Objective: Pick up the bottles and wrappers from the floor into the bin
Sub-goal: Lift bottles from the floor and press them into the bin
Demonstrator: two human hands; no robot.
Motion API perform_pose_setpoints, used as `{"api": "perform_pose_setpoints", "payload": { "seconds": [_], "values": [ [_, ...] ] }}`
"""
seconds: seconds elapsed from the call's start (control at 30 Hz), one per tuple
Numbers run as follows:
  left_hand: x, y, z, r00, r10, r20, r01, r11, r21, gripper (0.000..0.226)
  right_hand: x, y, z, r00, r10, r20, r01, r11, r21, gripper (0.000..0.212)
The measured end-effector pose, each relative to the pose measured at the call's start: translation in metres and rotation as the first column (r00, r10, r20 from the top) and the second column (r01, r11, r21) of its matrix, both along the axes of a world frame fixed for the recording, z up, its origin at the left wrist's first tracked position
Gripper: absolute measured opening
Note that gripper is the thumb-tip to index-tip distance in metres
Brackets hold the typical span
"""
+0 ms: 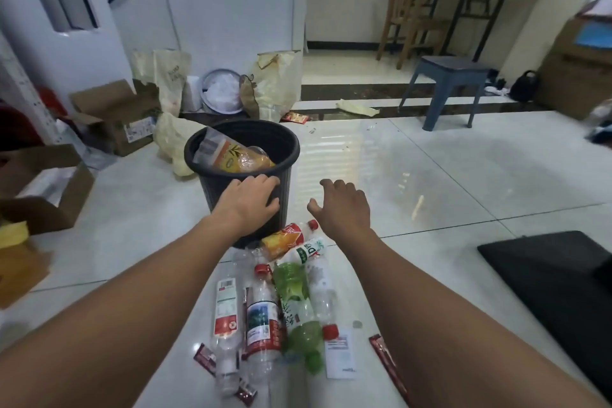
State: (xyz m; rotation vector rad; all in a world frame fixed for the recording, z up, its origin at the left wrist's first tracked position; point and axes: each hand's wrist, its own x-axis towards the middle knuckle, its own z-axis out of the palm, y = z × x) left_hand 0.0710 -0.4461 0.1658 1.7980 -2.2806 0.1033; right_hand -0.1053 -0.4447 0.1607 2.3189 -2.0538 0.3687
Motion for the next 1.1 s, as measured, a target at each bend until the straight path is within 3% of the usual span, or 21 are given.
{"api": "perform_pose_setpoints", "payload": {
  "seconds": [0.53,1.1],
  "values": [
    [-0.101,0.023,-0.102,0.971,-0.191,0.145,0.152,0.958,0.244,0.046,-0.067,0.035,-0.077,0.994,-0.087,-0.07,0.093,0.991,0.097,0.05],
    [-0.183,0.054,-0.184,0.888,-0.446,0.112,0.366,0.833,0.414,0.046,-0.131,0.05,-0.126,0.98,-0.171,-0.097,0.185,0.969,0.162,0.046]
  ]
}}
